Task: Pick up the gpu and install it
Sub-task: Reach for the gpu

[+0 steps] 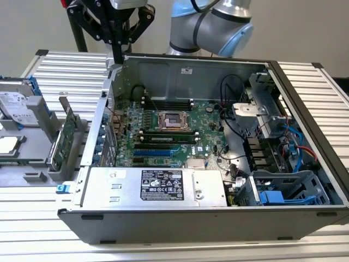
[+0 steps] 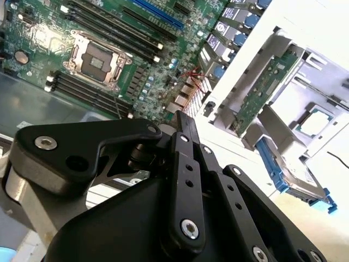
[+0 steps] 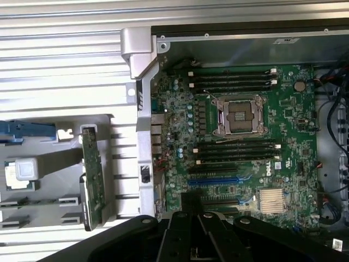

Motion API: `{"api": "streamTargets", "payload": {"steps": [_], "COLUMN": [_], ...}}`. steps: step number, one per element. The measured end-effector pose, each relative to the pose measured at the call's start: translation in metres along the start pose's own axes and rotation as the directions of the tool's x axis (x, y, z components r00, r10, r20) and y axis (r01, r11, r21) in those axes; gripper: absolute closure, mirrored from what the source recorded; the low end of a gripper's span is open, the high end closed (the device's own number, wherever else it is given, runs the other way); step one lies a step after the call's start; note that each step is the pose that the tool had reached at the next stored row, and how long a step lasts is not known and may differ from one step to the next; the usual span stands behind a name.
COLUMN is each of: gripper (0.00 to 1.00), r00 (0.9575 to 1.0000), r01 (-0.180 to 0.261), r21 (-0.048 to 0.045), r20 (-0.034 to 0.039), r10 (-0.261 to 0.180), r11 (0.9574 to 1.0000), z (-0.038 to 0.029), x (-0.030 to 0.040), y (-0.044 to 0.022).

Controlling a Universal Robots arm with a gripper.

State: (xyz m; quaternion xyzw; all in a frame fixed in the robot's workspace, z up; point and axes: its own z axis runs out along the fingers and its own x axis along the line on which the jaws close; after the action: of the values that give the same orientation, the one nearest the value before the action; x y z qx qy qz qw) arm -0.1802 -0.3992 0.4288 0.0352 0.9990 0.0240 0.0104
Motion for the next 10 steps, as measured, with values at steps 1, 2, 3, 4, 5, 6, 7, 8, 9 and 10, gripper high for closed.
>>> {"api": "streamTargets", "payload": {"steps": [1,2,3,4,5,6,7,8,9,10], "gripper": [1.0,1.0,1.0,1.0,1.0,1.0,1.0,1.0,1.0,1.0], "r00": [1.0,1.0,1.0,1.0,1.0,1.0,1.0,1.0,1.0,1.0], "r01": [0.0,0.0,0.0,0.0,0.0,0.0,0.0,0.0,0.0,0.0], "r21": [0.0,0.0001,0.0001,0.0,0.0,0.0,0.0,0.0,0.0,0.0], "r20": [0.0,0.0,0.0,0.0,0.0,0.0,0.0,0.0,0.0,0.0], "r10": [0.0,0.0,0.0,0.0,0.0,0.0,0.0,0.0,0.0,0.0], "r11": [1.0,1.0,1.0,1.0,1.0,1.0,1.0,1.0,1.0,1.0], "z": [0.0,-0.0001,-0.0001,-0.0001,-0.0001,-0.0001,-0.0002,-0.0002,-0.0002,-0.0002], "x": [0.001,0.0019,0.0029,0.0039,0.0048,0.0058,0.0068,0.0077,0.0087,0.0097], "y": [-0.0001,-0.0002,-0.0002,-0.0003,-0.0004,-0.0004,-0.0005,-0.0006,-0.0006,-0.0007]}}
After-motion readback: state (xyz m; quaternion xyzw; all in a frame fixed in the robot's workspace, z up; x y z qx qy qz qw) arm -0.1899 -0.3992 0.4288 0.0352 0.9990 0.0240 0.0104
